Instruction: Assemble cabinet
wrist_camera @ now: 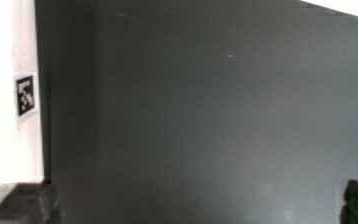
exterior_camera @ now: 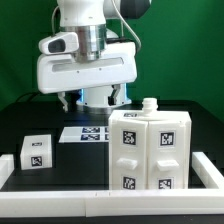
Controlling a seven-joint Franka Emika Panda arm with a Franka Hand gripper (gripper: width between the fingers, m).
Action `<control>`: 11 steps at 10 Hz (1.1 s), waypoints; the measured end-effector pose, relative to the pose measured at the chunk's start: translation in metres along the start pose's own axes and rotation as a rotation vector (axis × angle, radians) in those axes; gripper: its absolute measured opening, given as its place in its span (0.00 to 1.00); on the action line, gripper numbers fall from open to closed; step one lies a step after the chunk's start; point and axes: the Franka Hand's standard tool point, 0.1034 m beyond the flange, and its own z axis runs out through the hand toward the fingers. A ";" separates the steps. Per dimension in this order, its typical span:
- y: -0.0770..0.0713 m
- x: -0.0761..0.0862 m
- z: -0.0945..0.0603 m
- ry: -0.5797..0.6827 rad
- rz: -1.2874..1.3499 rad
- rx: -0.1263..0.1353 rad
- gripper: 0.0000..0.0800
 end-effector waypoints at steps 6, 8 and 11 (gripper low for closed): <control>0.081 -0.039 0.029 -0.024 -0.034 -0.011 1.00; 0.084 -0.037 0.030 -0.023 -0.086 -0.011 1.00; 0.084 -0.038 0.031 -0.026 -0.087 -0.010 1.00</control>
Offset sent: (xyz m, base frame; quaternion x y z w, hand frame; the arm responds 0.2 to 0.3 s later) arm 0.0015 -0.0471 -0.0231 -0.0044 0.0057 -0.0147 0.9999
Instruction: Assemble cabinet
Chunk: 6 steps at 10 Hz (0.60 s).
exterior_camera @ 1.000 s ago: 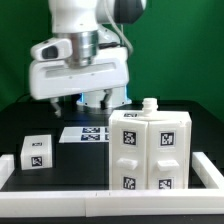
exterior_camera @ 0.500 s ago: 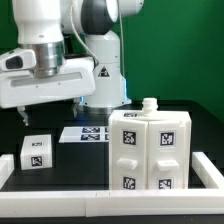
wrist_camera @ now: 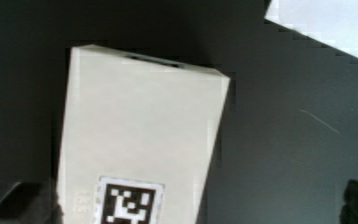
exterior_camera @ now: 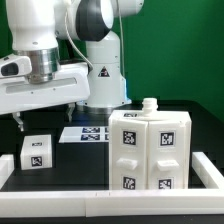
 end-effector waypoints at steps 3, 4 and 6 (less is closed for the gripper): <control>0.026 0.011 0.013 -0.011 0.038 -0.010 1.00; 0.029 0.014 0.013 -0.009 0.035 -0.013 1.00; 0.029 0.018 0.018 -0.014 0.034 -0.011 1.00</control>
Offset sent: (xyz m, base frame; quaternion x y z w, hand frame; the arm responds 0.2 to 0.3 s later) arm 0.0208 -0.0156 -0.0034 -0.0135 -0.0033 0.0338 0.9993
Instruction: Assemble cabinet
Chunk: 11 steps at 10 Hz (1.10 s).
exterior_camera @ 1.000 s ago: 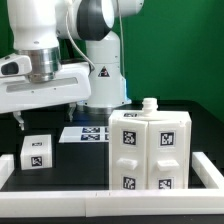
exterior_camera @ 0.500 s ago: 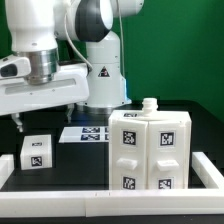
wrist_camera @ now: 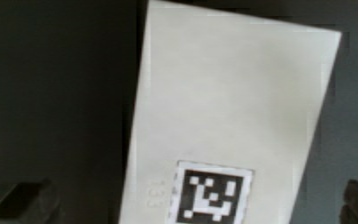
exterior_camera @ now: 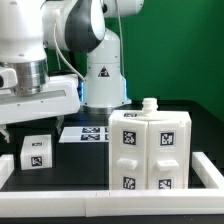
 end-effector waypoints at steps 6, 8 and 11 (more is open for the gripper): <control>-0.004 0.005 0.020 0.013 -0.026 -0.028 1.00; -0.002 0.005 0.026 0.023 -0.032 -0.044 1.00; -0.005 0.002 0.028 0.025 -0.035 -0.048 1.00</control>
Offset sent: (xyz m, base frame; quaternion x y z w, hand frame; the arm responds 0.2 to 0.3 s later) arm 0.0037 0.0058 -0.0075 -0.0071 0.0131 0.0080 0.9999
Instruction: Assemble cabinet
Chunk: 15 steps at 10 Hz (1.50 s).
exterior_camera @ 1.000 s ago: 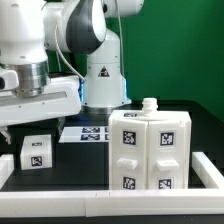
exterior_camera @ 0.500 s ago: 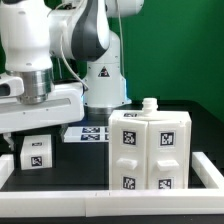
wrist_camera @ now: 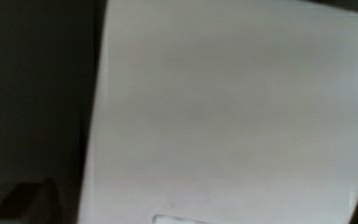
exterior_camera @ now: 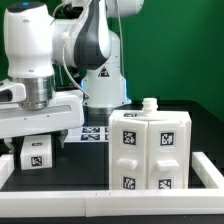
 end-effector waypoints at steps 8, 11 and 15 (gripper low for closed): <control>-0.019 0.018 -0.038 0.006 -0.032 0.020 0.68; -0.042 0.055 -0.112 -0.012 -0.009 0.076 0.68; -0.056 0.119 -0.173 0.002 0.052 0.074 0.68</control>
Offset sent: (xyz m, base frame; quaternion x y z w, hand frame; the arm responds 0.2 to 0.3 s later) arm -0.0032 0.0031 -0.0005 0.0032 0.0067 -0.0146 0.9999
